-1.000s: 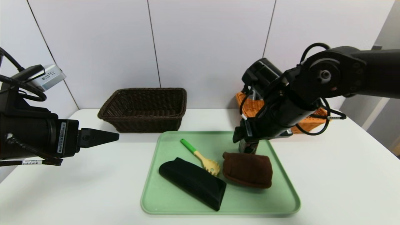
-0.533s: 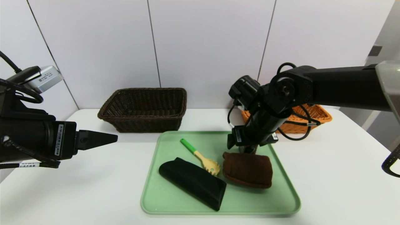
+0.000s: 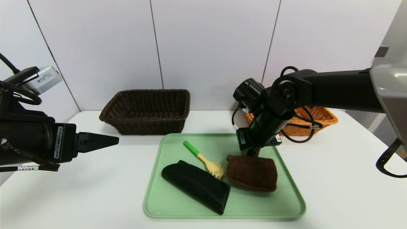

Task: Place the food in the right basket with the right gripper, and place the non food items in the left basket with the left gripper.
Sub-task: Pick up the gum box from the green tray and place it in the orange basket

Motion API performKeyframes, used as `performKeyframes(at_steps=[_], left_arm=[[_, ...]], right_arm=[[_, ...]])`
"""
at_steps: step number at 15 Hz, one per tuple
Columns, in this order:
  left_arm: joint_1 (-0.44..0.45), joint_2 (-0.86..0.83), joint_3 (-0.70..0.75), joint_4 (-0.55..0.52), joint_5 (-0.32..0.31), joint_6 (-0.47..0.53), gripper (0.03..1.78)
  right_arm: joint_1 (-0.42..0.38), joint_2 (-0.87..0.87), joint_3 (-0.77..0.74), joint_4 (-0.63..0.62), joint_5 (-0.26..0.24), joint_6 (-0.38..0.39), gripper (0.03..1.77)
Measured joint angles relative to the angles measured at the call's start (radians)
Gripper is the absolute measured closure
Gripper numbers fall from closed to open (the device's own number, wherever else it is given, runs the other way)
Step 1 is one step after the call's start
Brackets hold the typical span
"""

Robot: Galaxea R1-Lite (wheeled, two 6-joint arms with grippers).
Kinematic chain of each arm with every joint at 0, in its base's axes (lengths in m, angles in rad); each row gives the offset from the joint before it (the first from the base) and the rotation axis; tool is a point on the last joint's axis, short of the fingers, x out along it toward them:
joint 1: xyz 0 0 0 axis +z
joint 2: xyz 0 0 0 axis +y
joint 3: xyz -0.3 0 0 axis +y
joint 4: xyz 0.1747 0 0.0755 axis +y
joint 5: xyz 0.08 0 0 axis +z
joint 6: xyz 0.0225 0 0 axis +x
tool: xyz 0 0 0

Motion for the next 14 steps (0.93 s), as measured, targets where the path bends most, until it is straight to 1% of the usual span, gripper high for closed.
performKeyframes(at_steps=[1, 5, 9, 14], left_arm=[[0.000, 0.000, 0.000, 0.000, 0.000, 0.000, 0.12], [0.002, -0.004, 0.001, 0.006, 0.001, -0.009, 0.12], [0.003, -0.006, -0.001, 0.005, 0.000, -0.014, 0.12], [0.002, -0.006, 0.000, 0.006, -0.001, -0.014, 0.12]], right_arm=[[0.000, -0.001, -0.003, 0.000, 0.000, 0.000, 1.04], [0.000, -0.022, -0.006, 0.004, 0.001, -0.002, 1.04], [0.005, -0.101, -0.011, 0.007, 0.001, -0.018, 1.04], [0.001, -0.218, -0.100, -0.001, -0.002, -0.065, 1.04]])
